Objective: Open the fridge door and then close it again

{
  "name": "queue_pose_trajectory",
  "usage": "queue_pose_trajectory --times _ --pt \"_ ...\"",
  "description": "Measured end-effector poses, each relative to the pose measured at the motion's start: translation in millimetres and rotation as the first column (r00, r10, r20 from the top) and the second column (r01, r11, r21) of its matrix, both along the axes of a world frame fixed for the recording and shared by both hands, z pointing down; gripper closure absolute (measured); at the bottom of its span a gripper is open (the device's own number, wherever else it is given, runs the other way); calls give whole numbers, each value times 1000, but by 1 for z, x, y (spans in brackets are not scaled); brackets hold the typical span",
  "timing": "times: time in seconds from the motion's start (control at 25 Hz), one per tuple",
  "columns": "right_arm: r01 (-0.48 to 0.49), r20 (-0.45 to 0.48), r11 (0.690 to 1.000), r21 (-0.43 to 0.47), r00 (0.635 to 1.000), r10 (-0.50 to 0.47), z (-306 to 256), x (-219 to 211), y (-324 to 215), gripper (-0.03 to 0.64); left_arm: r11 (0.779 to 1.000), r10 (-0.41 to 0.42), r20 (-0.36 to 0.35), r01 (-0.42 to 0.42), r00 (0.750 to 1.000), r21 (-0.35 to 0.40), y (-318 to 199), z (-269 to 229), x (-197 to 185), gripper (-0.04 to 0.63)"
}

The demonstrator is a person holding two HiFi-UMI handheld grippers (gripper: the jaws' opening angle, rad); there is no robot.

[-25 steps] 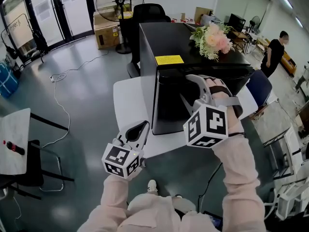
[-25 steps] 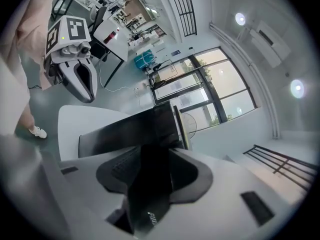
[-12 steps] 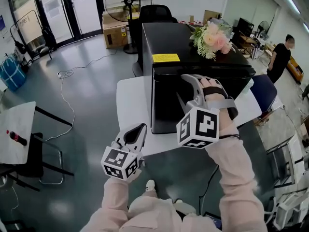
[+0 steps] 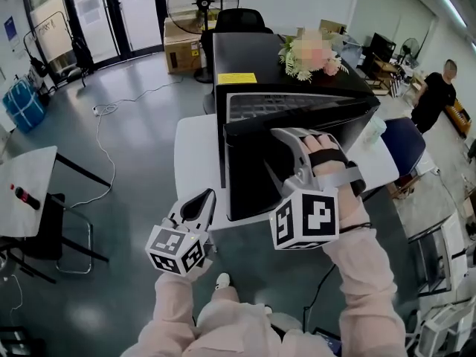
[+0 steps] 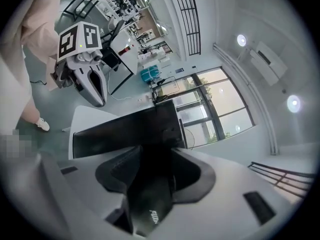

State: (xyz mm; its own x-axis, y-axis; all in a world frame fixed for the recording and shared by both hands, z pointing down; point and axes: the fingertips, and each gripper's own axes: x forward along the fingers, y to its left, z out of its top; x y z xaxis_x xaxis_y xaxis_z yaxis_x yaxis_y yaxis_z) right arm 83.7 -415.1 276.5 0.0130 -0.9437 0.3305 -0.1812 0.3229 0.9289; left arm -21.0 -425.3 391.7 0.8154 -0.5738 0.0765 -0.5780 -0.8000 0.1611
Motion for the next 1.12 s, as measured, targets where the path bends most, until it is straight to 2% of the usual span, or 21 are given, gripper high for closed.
queue_pose_trajectory --times 0.24,0.48,0.68,1.12 --pt "85 -12 996 -41 996 -85 1 2 35 431 999 -33 2 33 999 9 46 4 -1 584" --pt "152 -60 981 -124 985 -160 0 5 63 437 997 -76 9 76 997 5 96 6 -14 584" --pt "165 -76 964 -211 980 -184 10 16 96 383 994 -109 12 109 994 12 136 10 -13 584" --pt "195 -89 955 -223 972 -219 13 35 151 388 993 -105 5 104 995 51 190 -1 2 584"
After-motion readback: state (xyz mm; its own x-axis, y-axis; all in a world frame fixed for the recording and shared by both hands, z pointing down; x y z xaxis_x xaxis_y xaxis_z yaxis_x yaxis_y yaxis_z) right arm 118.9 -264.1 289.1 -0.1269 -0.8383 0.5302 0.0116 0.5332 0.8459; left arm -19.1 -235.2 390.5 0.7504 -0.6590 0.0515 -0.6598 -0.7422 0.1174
